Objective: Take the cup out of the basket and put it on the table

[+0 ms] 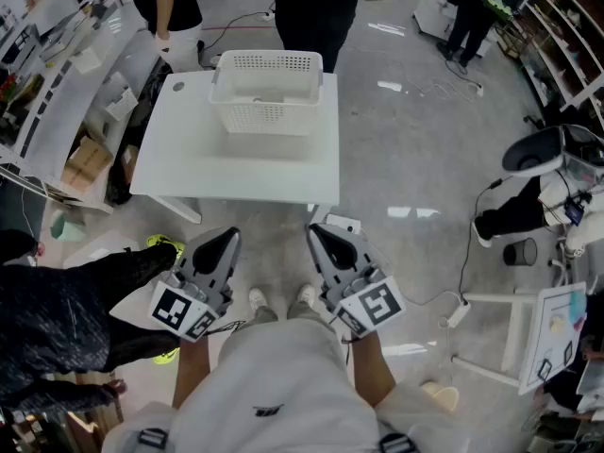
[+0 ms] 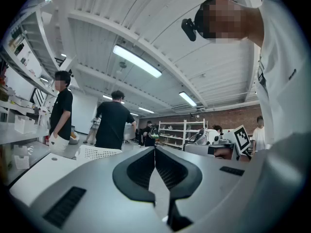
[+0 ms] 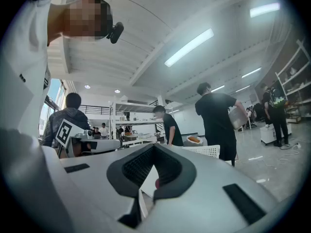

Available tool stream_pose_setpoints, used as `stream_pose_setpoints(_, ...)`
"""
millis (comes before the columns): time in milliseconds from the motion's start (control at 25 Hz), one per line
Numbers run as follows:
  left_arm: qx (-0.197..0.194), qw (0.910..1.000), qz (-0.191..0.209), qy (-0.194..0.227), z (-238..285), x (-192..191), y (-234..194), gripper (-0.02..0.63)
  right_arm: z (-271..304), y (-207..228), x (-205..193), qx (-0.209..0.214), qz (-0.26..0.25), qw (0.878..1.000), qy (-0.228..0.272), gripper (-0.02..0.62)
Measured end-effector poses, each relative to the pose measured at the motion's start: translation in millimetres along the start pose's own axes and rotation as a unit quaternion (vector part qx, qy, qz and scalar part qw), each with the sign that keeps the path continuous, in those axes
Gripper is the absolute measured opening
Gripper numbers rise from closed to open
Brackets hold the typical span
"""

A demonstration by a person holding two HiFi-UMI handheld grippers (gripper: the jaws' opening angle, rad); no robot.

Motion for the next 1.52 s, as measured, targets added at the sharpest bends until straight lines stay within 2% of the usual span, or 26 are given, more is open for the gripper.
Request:
stream_pose_setpoints(120,0.001,1.0,0.001,0.0,6,1,-1,0.011,1,7,0,-0.005,0.014,1.0,-0.002,0.008)
stream_pose_setpoints(320,0.008,1.0,0.001,-0.003,13,-1,-1,0.011,1,13,0,-0.002,-0.001,1.0,0.002,0.008)
stream_pose_setpoints(560,0.024,0.9997,0.004,-0.004,25,-1,0,0.011,-1,21,14,0.015,0.006,0.999,0.039,0.008)
stream_pose_setpoints(1200,0.064,0.9978,0.018,-0.008,57,-4,27,0.011,-24,67,10,0.042,0.003,0.999,0.031,0.008)
stream_pose_setpoints(1520,0.066,0.9977,0.017,-0.009,69,-5,14,0.011,-9,76,5,0.046,0.004,0.999,0.023,0.008)
Point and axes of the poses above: the fingertips, and each gripper's own axes: z forward along the fingers, y to its right, x out of its top, the point moved 2 cm from there along -z, backward along the fingers, and after that the axes turned 8 degrees about -x, right-handed, at the moved point
